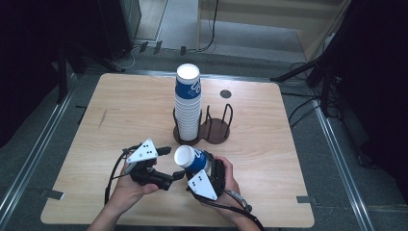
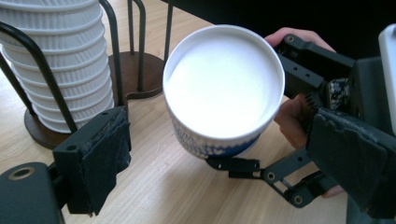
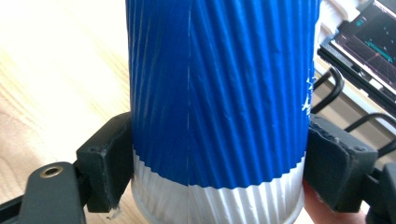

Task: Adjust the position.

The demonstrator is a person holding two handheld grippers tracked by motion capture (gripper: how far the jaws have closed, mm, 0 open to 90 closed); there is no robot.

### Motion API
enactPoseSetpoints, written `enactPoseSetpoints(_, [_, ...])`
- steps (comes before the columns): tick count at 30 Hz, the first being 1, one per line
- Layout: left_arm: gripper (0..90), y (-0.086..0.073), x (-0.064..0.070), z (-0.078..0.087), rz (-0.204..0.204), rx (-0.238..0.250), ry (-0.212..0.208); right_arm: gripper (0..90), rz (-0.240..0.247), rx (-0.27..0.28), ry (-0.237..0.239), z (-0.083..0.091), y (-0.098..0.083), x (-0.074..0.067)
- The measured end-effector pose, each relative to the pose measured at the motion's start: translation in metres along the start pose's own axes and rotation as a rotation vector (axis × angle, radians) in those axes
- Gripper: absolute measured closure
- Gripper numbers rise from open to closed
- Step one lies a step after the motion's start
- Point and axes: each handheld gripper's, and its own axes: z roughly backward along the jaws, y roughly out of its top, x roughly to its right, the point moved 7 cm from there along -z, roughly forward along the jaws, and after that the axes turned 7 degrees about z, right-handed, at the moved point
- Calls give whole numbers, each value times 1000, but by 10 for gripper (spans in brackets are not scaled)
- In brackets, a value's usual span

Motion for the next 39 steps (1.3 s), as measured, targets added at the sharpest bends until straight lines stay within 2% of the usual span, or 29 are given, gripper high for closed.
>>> enactPoseSetpoints(4, [134,1,2,0,5,1,-8,180,32,10,9,1,1,-5])
enactPoseSetpoints(10, [139,-1,4,-2,2,-15,-23,179,97,38,9,3,5,-11])
enactPoseSetpoints(17, [162,-3,5,-3,6,-27,-45,179,137,42,15,3,6,-15])
enactPoseSetpoints(21, [264,-3,4,-4,4,-32,-30,177,148,44,22,3,6,-18])
enactPoseSetpoints(23, [278,-4,4,-4,4,-38,-32,175,152,39,24,2,5,-18])
enactPoseSetpoints(27, [283,-4,4,-4,-1,-27,-34,168,144,38,23,3,5,-18])
enactPoseSetpoints(31, [289,-3,3,-3,15,-7,-47,156,136,33,28,6,6,-16])
enactPoseSetpoints(33, [291,-4,1,-3,28,7,-25,136,118,38,32,9,7,-14])
enactPoseSetpoints(35, [292,-4,0,-2,39,23,-27,128,106,42,25,13,8,-11])
enactPoseSetpoints(39, [293,0,-5,1,60,83,23,97,54,59,20,21,10,-5])
